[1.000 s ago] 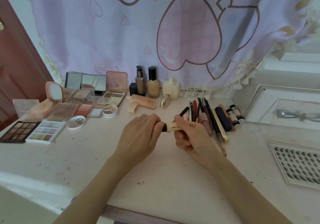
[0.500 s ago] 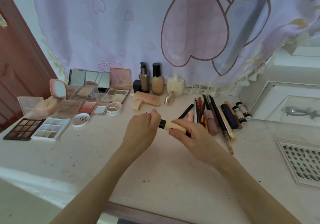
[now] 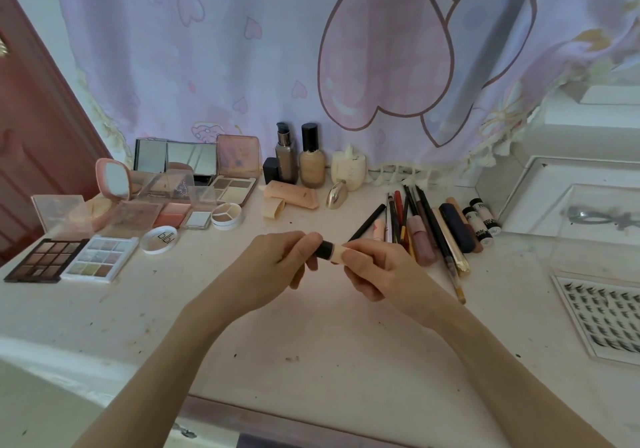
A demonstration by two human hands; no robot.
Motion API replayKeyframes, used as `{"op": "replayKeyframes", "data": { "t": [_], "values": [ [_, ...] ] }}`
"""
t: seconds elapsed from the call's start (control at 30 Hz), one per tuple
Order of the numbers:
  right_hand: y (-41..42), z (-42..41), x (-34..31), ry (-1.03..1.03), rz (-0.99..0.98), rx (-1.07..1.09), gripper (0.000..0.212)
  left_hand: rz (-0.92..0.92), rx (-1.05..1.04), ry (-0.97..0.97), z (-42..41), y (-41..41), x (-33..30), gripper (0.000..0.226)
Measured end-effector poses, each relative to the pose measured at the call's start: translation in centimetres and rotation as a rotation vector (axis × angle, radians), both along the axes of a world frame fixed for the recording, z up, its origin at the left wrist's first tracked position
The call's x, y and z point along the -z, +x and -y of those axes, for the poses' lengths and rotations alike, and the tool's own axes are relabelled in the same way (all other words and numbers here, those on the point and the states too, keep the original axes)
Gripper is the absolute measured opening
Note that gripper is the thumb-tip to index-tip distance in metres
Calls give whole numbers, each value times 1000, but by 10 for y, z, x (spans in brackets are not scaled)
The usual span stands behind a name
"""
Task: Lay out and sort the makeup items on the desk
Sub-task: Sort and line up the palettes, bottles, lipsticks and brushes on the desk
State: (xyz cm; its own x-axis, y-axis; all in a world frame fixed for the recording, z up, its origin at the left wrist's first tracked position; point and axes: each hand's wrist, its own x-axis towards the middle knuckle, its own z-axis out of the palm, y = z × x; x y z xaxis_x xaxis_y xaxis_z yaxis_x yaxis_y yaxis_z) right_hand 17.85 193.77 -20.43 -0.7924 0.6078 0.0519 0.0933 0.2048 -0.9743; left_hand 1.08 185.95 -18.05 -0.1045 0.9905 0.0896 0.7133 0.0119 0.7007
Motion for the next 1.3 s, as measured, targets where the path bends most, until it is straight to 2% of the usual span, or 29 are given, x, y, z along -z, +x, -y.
{"op": "replayKeyframes", "data": {
  "t": [0.03,0.1,0.2,0.27,0.37,0.47,0.53,0.57,0.63,0.77,0.97,1.17,1.3],
  "values": [
    [0,-1,0,0,1,17,19,18,-6,3,0,1,0,38],
    [2,-2,0,-68,-21,49,22,72,29,83,1,2,1,14],
    [4,-3,-2,-200,-42,48,36,57,141,223,4,0,2,40],
    [4,-3,-2,-235,-48,26,41,-1,141,276,4,2,0,38],
    [3,-3,-1,-150,-24,23,28,12,21,193,3,2,-5,20],
    [1,-2,0,-98,-10,41,14,47,24,123,3,1,-2,12],
    [1,-3,0,-104,-14,61,16,127,72,145,7,2,1,29],
    [1,-3,-1,-116,-19,64,20,127,94,172,8,2,2,37],
    [2,-3,-1,-135,-26,50,29,47,99,222,10,3,4,40],
    [0,-2,3,-39,-6,41,10,33,-19,239,7,2,5,28],
    [-3,0,8,141,31,84,19,5,-146,205,5,-1,6,17],
    [-14,8,14,332,135,143,15,5,-100,265,9,-9,0,16],
    [-32,14,11,379,215,129,15,-29,-83,282,11,-21,-6,25]
  ]
}}
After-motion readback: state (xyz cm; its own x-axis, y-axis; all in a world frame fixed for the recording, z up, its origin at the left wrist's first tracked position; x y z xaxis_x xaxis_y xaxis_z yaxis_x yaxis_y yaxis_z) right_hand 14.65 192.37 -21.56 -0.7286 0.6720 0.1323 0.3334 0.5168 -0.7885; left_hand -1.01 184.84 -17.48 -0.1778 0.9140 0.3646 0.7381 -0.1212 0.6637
